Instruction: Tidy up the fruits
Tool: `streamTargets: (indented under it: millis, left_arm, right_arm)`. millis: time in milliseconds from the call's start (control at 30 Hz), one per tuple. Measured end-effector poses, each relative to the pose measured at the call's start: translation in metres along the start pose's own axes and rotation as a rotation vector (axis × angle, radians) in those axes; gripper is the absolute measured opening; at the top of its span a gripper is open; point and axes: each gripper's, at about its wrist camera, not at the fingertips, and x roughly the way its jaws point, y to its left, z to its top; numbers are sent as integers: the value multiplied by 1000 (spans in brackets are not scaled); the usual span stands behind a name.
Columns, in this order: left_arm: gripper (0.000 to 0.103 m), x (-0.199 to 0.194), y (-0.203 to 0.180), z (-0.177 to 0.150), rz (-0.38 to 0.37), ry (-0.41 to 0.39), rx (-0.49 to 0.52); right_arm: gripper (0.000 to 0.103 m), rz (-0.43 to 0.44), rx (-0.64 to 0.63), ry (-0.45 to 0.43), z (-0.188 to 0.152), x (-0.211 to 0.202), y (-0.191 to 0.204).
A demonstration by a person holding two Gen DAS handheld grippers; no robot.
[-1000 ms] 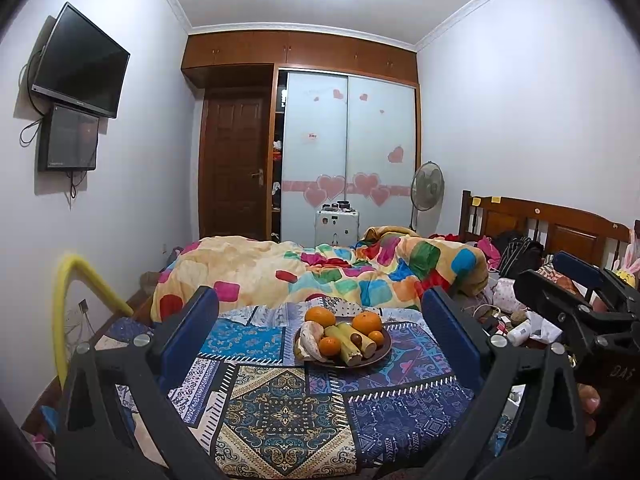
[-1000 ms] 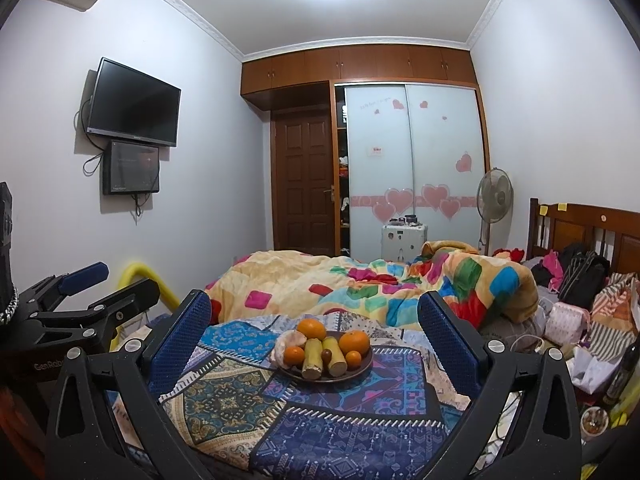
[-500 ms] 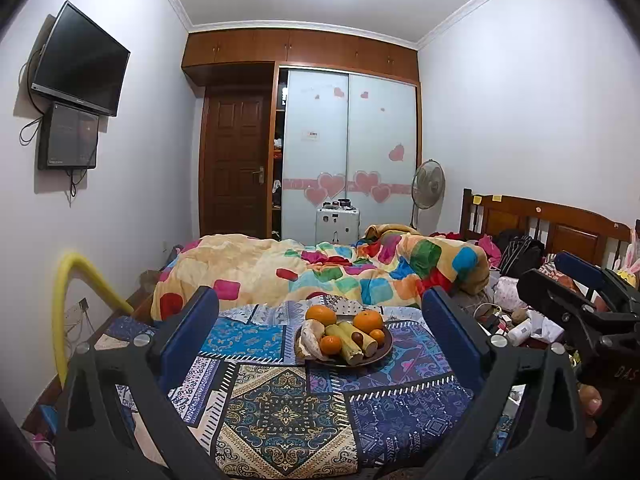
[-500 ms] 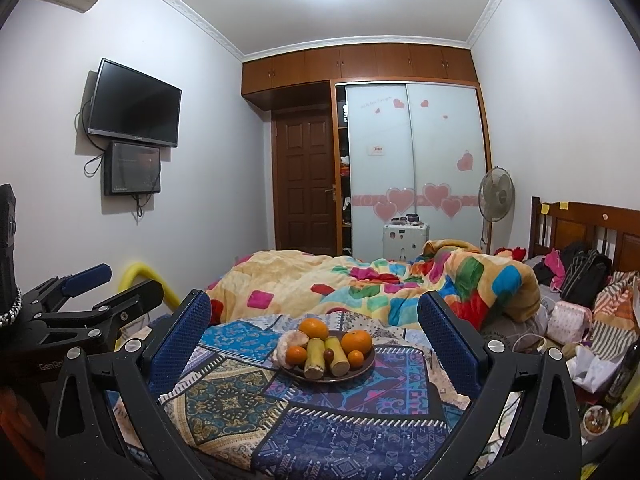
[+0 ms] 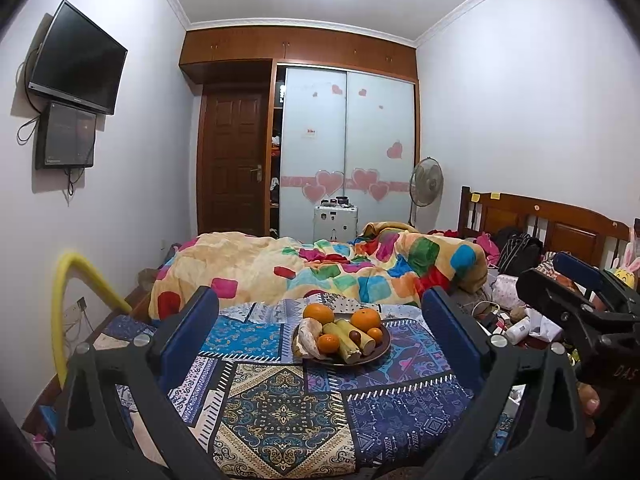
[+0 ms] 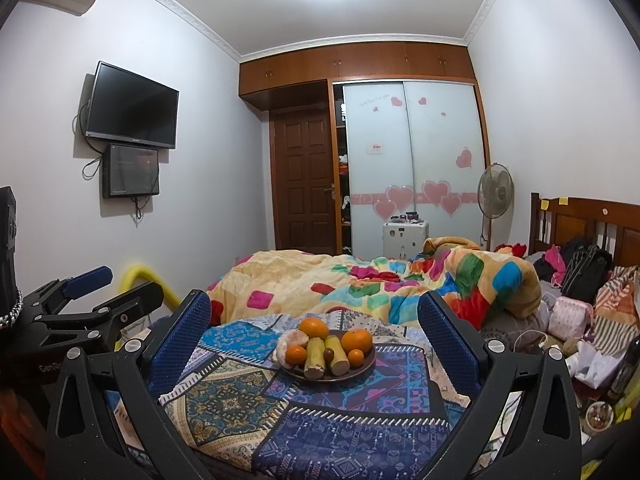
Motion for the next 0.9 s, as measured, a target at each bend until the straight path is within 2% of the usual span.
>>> streamTargets:
  millis: [333,900]
  left_arm:
    - [103,1,0,1,-28,19,-7]
    - [103,-5,-4,1,-24,14,1]
  right_arm:
    - [103,1,-1,0,0,0,1]
    - [103,5,3,8,-1,3,4]
